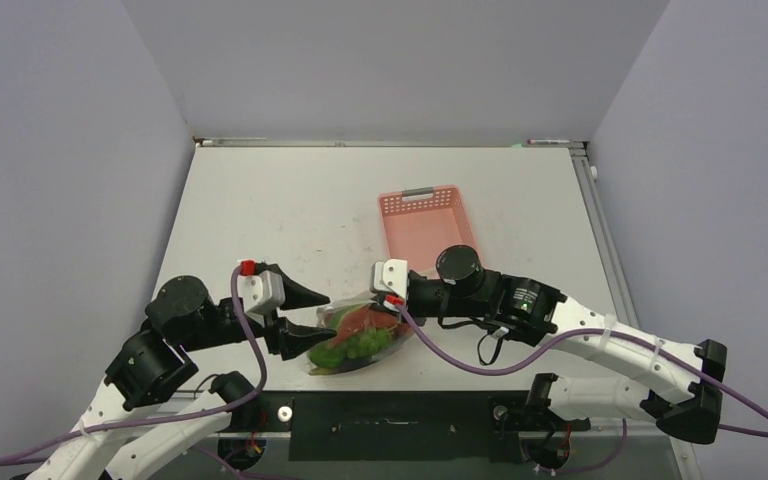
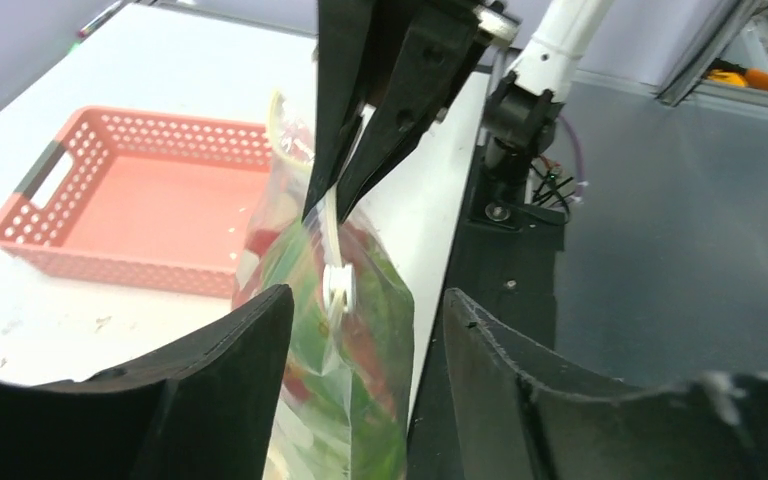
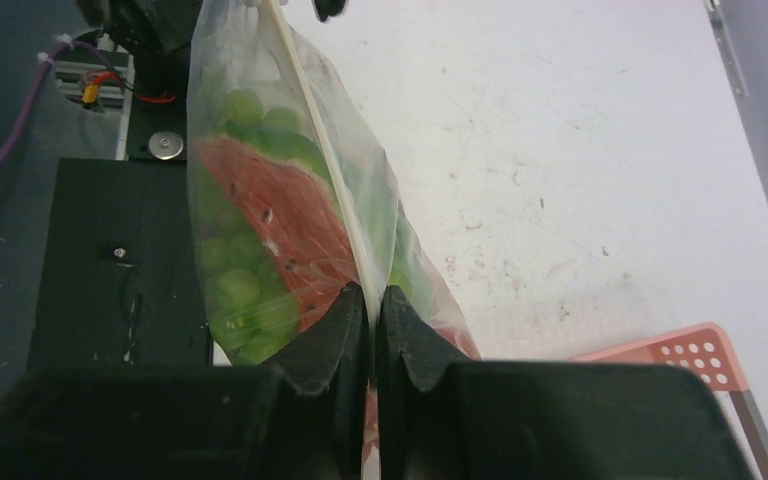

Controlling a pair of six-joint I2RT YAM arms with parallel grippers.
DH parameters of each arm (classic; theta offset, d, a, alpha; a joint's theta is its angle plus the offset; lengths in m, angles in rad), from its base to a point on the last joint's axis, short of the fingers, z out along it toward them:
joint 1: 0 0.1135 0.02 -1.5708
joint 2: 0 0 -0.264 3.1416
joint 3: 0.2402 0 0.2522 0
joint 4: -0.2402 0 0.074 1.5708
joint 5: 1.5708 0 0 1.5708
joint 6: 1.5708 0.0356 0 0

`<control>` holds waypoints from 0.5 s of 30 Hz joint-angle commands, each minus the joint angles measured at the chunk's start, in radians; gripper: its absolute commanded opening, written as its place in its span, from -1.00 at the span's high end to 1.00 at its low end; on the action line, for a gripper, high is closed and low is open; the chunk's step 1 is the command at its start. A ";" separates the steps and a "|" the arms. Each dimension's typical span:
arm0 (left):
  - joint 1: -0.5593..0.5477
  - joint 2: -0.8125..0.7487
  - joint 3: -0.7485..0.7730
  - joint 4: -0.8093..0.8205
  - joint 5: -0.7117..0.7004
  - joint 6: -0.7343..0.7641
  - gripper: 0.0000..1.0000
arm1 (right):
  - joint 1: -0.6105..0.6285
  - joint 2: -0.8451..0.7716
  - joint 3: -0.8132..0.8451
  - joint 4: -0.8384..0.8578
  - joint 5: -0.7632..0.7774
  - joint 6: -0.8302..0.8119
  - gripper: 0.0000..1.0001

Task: Place the food in the zip-top bag and seal the zipper
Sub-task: Place the zipper food storage bag at the center of the board.

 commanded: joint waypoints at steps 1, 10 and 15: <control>-0.002 -0.023 -0.019 0.042 -0.148 0.002 -0.18 | 0.016 0.013 0.096 0.123 0.077 -0.012 0.89; -0.002 -0.124 -0.111 0.128 -0.483 -0.013 -0.92 | 0.024 0.136 0.209 0.132 0.217 -0.083 0.89; -0.001 -0.197 -0.164 0.171 -0.669 -0.016 -0.92 | 0.024 0.224 0.282 0.164 0.303 -0.128 0.89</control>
